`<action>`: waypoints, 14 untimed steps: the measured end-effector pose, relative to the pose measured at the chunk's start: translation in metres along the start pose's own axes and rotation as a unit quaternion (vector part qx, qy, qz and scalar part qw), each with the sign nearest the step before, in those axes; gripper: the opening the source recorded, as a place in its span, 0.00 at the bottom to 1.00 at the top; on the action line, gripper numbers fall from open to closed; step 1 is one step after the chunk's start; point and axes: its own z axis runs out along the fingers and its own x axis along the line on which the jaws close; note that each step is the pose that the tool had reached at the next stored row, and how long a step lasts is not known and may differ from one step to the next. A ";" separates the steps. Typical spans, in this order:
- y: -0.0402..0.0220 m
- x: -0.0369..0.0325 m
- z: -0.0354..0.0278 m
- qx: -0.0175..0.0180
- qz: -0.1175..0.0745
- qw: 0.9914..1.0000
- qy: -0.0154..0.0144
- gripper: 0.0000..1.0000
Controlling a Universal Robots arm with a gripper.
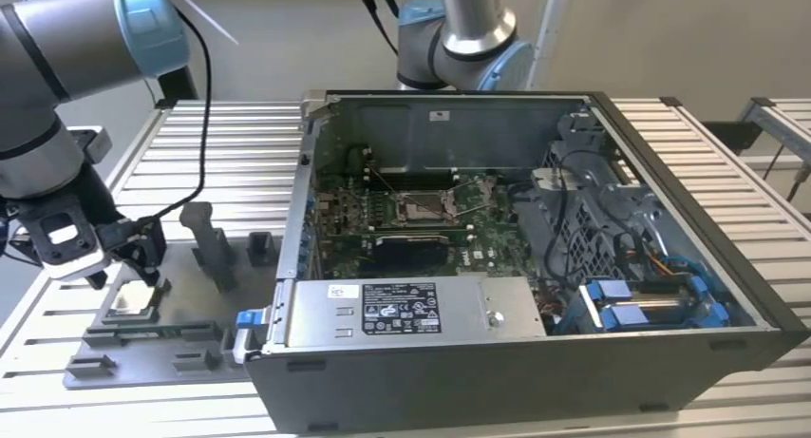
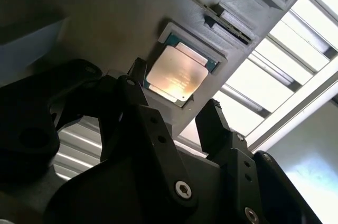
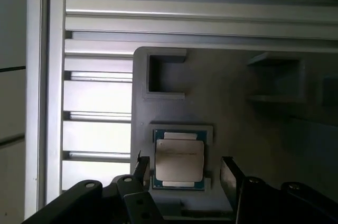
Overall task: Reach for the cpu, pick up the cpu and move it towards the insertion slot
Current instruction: 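Pick up the cpu and move it towards the insertion slot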
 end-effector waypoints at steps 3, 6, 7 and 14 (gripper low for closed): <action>-0.0017 0.0003 0.0031 0.000 0.000 1.000 0.000 1.00; -0.0033 0.0010 0.0067 0.000 0.000 1.000 0.000 1.00; -0.0038 0.0012 0.0078 0.000 0.000 1.000 0.000 1.00; -0.0051 0.0029 0.0140 0.000 0.000 1.000 -0.001 1.00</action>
